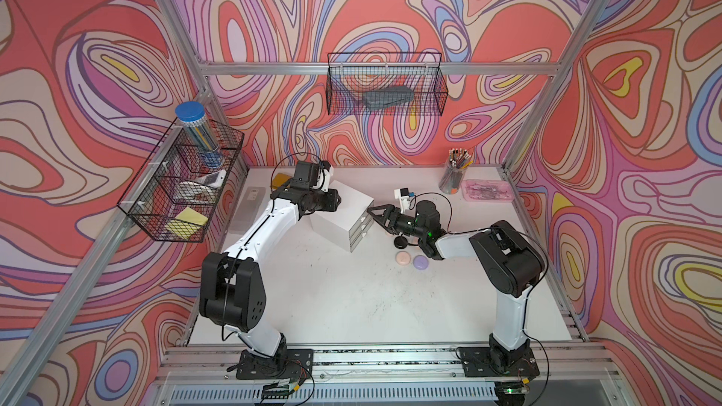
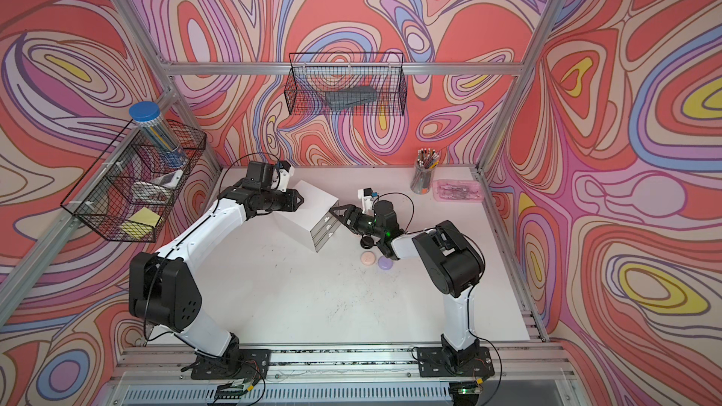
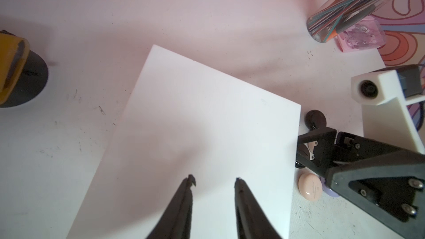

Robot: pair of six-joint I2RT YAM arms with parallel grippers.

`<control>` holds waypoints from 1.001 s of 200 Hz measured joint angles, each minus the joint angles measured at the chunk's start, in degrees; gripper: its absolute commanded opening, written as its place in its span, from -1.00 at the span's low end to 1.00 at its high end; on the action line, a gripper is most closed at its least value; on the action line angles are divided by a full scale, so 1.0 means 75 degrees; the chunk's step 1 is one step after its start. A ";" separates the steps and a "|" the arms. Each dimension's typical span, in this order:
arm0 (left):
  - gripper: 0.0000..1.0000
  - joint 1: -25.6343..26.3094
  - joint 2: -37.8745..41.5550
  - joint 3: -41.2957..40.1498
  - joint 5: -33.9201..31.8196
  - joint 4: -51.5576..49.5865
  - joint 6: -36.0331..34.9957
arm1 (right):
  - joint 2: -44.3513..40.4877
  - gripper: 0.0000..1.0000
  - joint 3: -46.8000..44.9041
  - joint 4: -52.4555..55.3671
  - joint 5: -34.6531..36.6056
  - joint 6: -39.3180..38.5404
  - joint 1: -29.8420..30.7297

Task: Put the bluetooth earphones in the drawer according to color
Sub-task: Open the drawer in the storage box.

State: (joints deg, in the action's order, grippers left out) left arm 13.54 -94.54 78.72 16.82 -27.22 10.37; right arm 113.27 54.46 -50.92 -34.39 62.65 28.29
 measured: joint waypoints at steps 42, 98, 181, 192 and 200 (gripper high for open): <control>-0.82 0.0000 -0.0536 0.0274 0.0195 -0.0239 -0.0015 | 0.0003 0.31 0.0000 -0.0082 0.0006 0.0163 0.0050; -0.92 0.0000 -0.0924 0.0819 0.0224 -0.0670 -0.0122 | 0.0070 0.08 -0.0003 -0.0291 0.0000 0.0440 0.0134; -0.98 0.0000 -0.1215 0.1253 0.0230 -0.0991 -0.0210 | 0.0533 -0.10 0.0020 -0.0425 0.0041 0.0874 0.0321; -0.98 0.0000 -0.1215 0.1250 0.0268 -0.0991 -0.0210 | 0.0589 -0.12 0.0076 -0.0481 0.0041 0.0930 0.0335; -0.98 -0.0003 -0.1215 0.1236 0.0283 -0.0979 -0.0210 | 0.0627 -0.14 0.0117 -0.0525 0.0044 0.0985 0.0338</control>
State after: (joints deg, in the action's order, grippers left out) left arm 13.52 -103.66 87.99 18.94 -34.57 8.80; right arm 117.97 55.33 -54.85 -34.06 70.04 30.83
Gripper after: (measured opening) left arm 0.058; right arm 0.441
